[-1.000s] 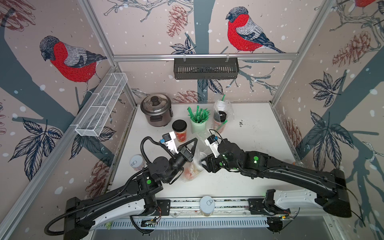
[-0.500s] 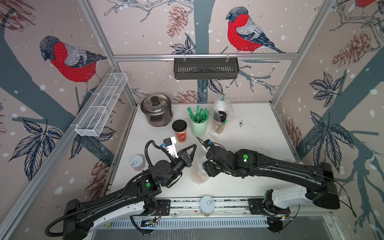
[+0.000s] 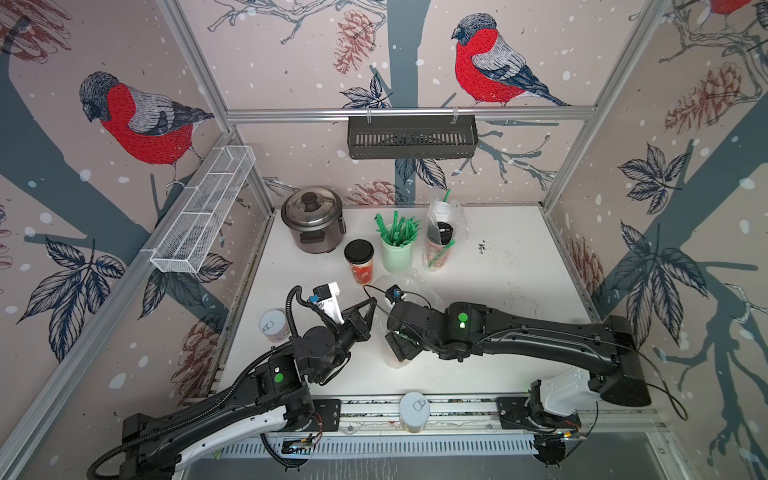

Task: Pack milk tea into plastic carrier bags
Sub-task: Place the milk tea cup in the plastic carrier bag, then pick up the milk tea cup at the center of the board.

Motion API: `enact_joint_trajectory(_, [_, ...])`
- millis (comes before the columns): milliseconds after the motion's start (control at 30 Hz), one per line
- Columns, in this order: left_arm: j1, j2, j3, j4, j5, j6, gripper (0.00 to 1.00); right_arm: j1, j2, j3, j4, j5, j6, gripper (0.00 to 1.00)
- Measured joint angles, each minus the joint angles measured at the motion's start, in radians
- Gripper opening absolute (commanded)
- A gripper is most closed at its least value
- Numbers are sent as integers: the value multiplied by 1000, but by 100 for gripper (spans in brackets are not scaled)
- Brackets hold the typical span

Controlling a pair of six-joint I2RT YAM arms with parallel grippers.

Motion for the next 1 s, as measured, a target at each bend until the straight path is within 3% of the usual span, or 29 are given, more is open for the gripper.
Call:
enact_joint_trajectory(467, [0,-20,-13,-63,-31,-8,0,-3,-69,130,-65,26,-58,91])
enact_joint_trajectory(667, [0,-60,-43,-82,-34,-21,0,-106,-101,209,50,-11,-165,91])
enact_joint_trajectory(1000, [0,-117,-58,-114,-32,-58,0,-279,192,470,160,-99,-350,90])
